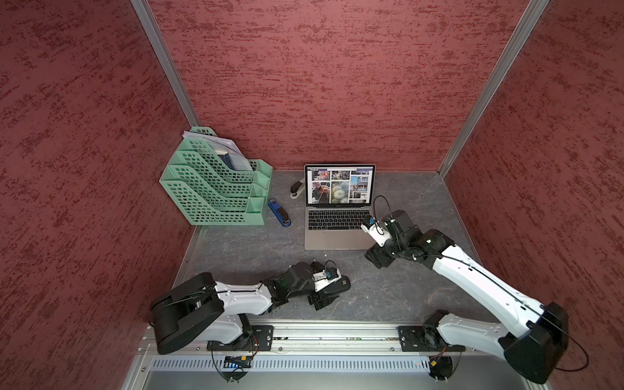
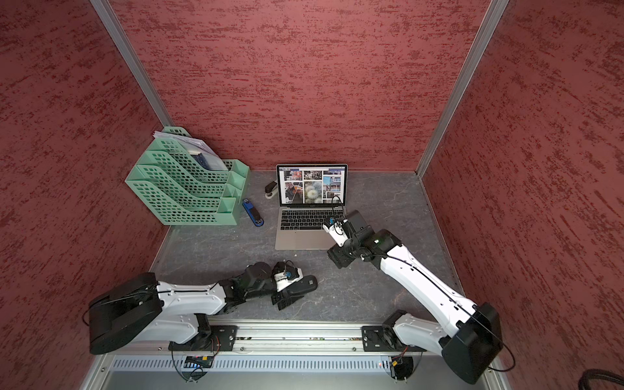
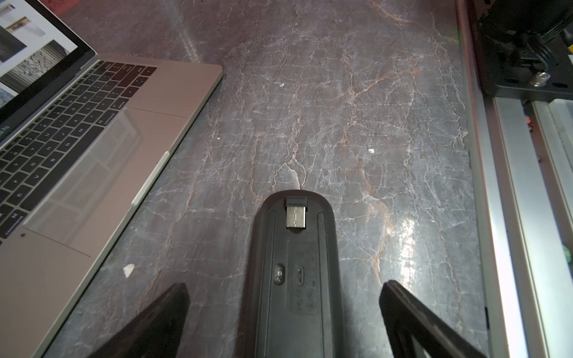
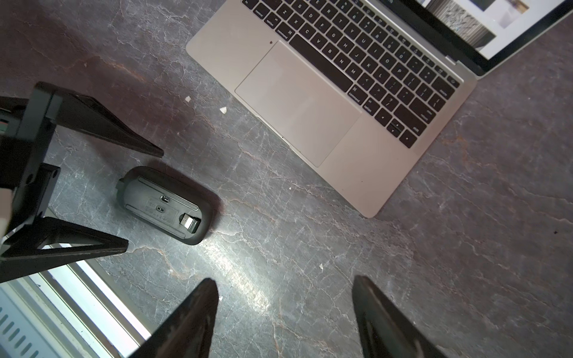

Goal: Remove the wireless mouse receiver from the laptop
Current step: Insert the USB plug into the mouse.

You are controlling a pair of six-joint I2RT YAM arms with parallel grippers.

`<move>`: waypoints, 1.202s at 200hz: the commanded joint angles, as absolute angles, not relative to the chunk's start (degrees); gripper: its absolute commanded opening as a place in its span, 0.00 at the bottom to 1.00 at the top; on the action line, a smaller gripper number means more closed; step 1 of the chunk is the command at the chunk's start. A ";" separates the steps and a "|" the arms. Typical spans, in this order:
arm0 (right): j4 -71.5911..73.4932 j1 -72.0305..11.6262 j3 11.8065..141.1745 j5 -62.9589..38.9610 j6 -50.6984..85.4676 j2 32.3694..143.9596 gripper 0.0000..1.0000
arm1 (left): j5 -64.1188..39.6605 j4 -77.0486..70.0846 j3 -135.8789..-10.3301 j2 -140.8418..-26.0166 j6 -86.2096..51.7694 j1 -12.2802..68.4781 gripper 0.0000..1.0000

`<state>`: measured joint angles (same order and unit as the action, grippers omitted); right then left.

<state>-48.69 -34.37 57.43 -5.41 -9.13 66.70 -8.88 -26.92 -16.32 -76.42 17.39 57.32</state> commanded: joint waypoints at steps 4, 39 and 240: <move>-47.70 -33.63 57.96 -6.81 -9.93 66.14 0.74 | -9.30 -30.07 -15.49 -77.36 16.96 58.56 1.00; -47.64 -33.40 57.68 -7.46 -10.08 66.09 0.74 | -10.20 -28.92 -15.31 -76.99 17.53 58.99 1.00; -45.95 -32.76 57.19 -12.89 -11.83 67.19 0.70 | -10.47 -24.96 -17.05 -82.09 19.73 58.54 0.90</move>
<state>-47.90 -33.52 57.43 -10.24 -11.35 66.76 -10.07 -25.67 -16.21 -81.87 18.94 58.76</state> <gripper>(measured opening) 0.707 0.911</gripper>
